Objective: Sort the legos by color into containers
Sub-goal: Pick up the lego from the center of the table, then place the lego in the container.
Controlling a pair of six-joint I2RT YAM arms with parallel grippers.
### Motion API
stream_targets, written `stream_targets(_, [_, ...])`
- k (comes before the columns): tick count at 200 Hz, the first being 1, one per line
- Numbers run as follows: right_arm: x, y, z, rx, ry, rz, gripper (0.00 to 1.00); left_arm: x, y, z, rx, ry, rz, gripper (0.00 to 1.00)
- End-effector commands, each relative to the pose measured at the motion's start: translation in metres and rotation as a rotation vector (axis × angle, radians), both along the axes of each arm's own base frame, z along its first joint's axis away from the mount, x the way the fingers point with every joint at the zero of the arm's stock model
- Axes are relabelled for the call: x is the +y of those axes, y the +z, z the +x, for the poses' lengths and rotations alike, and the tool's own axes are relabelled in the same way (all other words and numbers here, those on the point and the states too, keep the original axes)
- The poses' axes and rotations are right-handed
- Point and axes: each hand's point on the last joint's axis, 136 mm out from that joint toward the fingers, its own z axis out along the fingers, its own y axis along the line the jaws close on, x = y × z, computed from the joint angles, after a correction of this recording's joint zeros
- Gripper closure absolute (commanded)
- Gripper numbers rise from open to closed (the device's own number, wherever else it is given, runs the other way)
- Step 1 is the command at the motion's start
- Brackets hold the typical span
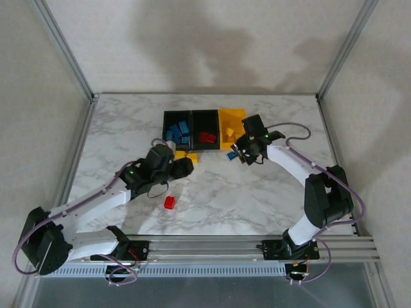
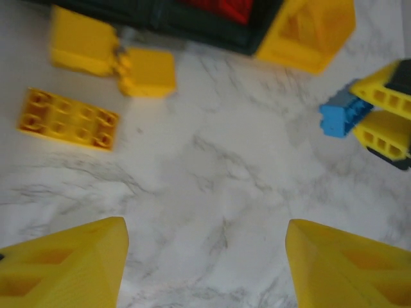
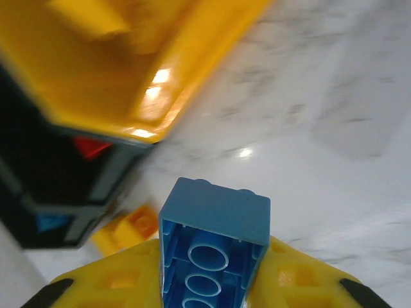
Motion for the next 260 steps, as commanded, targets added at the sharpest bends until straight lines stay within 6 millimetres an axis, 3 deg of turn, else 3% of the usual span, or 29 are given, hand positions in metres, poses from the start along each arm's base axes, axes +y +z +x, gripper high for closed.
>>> stream_targets(1, [0.029,0.013,0.012,-0.045,0.104,-0.018,0.73,0.043,-0.004,0.000,0.033,0.133,0.013,0.34])
stream_targets(20, [0.058,0.026,0.029,-0.088,0.165,-0.006,0.73,0.070,-0.001,0.002,0.040,0.195,-0.006,0.34])
stream_targets(51, [0.104,0.036,0.051,-0.134,0.255,0.010,0.72,0.095,0.004,0.004,0.039,0.250,-0.014,0.34])
stream_targets(104, [0.181,0.033,0.077,-0.204,0.422,0.096,0.72,0.100,0.004,0.004,0.041,0.263,-0.034,0.34])
stream_targets(139, [0.218,0.029,0.089,-0.266,0.514,0.148,0.72,0.099,-0.002,0.001,0.052,0.258,-0.043,0.34])
stream_targets(163, [0.233,0.022,0.095,-0.285,0.560,0.151,0.71,0.099,-0.004,-0.001,0.055,0.255,-0.045,0.34])
stream_targets(216, [0.241,0.000,0.110,-0.283,0.556,0.116,0.71,0.101,-0.004,-0.004,0.054,0.259,-0.049,0.34])
stream_targets(260, [0.245,-0.010,0.113,-0.259,0.555,0.110,0.60,0.102,-0.005,-0.007,0.058,0.261,-0.050,0.34])
